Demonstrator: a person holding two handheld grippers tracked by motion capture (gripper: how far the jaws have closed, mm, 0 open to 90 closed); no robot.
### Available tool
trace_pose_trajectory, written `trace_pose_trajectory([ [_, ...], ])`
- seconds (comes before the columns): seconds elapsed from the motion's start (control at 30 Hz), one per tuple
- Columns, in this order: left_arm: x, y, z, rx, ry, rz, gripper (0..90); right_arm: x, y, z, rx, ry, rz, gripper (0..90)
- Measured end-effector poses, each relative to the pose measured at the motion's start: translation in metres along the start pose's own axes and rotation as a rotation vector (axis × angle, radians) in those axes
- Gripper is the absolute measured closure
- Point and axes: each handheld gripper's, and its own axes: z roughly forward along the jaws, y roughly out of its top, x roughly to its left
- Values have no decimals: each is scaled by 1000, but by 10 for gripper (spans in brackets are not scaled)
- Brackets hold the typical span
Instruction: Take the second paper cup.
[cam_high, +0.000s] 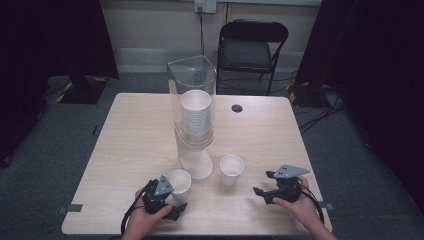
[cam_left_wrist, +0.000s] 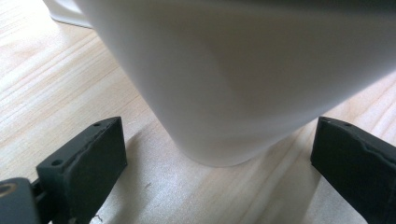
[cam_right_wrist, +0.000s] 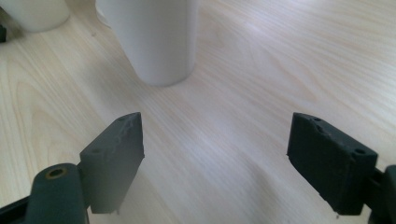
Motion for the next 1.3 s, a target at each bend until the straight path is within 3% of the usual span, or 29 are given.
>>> trace_pose_trajectory([
  [1.3, 0, 0, 0, 2, 0, 3, 28, -29, -48, -37, 56, -50, 50, 174],
])
